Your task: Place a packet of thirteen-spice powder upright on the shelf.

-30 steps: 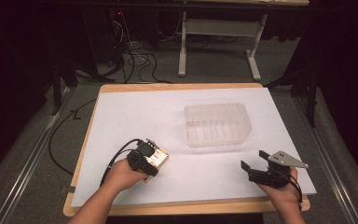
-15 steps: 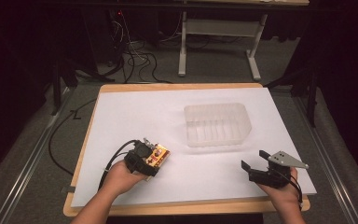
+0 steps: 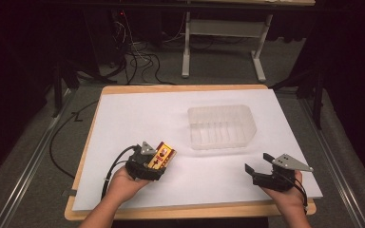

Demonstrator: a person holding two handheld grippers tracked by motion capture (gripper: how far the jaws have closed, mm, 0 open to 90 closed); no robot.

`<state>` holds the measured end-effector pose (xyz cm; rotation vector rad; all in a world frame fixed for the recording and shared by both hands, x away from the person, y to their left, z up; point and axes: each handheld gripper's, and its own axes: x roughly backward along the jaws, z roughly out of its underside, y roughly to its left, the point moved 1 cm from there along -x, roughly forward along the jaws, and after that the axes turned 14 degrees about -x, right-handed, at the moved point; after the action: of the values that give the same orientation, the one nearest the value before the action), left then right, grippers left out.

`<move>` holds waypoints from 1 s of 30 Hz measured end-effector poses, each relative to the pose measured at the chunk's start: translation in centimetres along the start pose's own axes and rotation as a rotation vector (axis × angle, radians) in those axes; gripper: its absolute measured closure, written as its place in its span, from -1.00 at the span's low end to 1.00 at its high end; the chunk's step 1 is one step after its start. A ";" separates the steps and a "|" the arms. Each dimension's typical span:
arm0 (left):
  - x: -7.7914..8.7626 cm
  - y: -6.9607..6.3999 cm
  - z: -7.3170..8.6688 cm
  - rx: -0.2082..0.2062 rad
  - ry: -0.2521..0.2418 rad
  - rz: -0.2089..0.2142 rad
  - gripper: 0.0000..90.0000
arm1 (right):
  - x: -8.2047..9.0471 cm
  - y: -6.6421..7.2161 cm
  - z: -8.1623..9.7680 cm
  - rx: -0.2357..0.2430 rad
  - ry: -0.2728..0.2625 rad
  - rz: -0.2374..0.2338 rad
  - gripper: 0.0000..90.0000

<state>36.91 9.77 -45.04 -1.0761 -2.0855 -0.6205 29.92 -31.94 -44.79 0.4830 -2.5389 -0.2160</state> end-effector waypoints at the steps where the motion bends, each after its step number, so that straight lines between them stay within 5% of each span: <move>1: 0.0 -0.1 0.1 -0.003 -0.012 -0.003 -0.29 | 0.0 0.1 0.0 -0.001 -0.001 -0.002 -0.66; 6: 0.0 -0.5 0.6 -0.020 -0.093 -0.027 -0.29 | -0.1 0.2 0.1 0.000 -0.002 -0.007 -0.66; 22: 1.2 -2.0 -0.1 -0.048 -0.225 -0.049 -0.29 | -0.7 1.9 -0.2 0.021 -0.017 -0.034 -0.67; 30: 1.2 -2.9 -1.1 -0.070 -0.281 -0.060 -0.29 | -1.2 3.9 -1.5 -0.010 -0.045 -0.098 -0.68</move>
<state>34.34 8.06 -43.70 -1.2016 -2.3591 -0.6030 30.51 -27.95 -43.08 0.6066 -2.5591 -0.2780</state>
